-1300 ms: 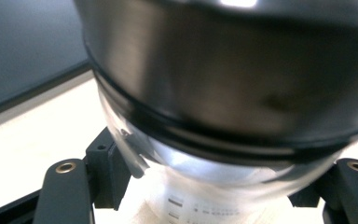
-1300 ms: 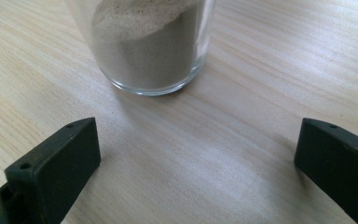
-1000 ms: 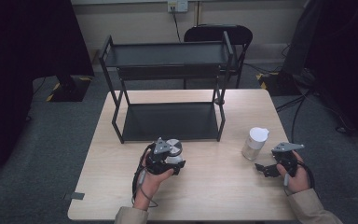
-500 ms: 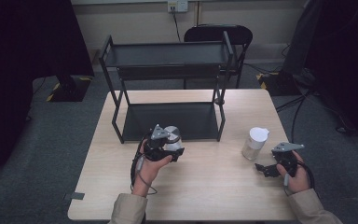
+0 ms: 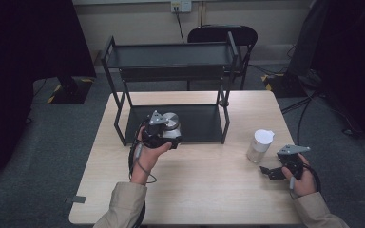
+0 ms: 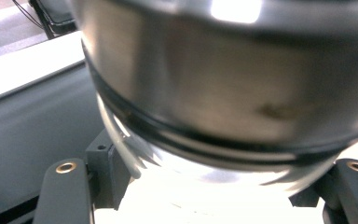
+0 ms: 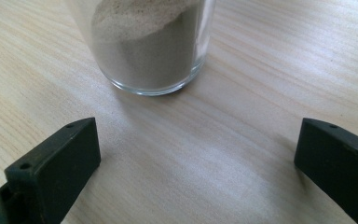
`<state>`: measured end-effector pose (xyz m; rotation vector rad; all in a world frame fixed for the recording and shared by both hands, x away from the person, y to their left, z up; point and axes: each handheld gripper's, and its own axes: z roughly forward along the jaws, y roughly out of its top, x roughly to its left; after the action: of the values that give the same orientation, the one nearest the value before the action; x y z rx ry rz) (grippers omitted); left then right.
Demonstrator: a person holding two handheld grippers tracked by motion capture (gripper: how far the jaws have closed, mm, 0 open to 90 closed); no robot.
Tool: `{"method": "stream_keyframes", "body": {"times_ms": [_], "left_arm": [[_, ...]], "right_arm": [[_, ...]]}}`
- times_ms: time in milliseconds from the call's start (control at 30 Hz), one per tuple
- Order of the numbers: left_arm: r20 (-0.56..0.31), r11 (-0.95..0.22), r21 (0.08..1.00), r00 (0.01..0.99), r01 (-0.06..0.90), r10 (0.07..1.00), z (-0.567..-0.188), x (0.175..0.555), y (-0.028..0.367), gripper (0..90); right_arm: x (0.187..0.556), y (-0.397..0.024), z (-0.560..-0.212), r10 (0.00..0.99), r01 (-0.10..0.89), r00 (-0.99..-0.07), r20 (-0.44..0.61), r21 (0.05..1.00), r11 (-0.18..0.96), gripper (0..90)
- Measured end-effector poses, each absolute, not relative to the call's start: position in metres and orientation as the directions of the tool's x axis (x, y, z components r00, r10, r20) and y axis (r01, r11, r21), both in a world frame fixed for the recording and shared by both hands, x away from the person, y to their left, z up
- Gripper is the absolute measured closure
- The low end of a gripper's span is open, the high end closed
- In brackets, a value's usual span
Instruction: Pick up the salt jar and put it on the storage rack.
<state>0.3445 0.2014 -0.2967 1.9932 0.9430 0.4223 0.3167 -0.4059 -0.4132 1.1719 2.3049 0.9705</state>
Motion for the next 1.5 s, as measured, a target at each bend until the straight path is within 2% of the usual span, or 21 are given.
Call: {"method": "stream_keyframes", "body": {"times_ms": [1500], "left_arm": [[-0.032, -0.319, 0.843, 0.632, 0.433, 0.774, -0.202, 0.376, 0.219, 30.6]], "right_arm": [[0.317, -0.406, -0.413, 0.813, 0.552, -0.582, -0.022, 0.723, 0.415, 0.0]]}}
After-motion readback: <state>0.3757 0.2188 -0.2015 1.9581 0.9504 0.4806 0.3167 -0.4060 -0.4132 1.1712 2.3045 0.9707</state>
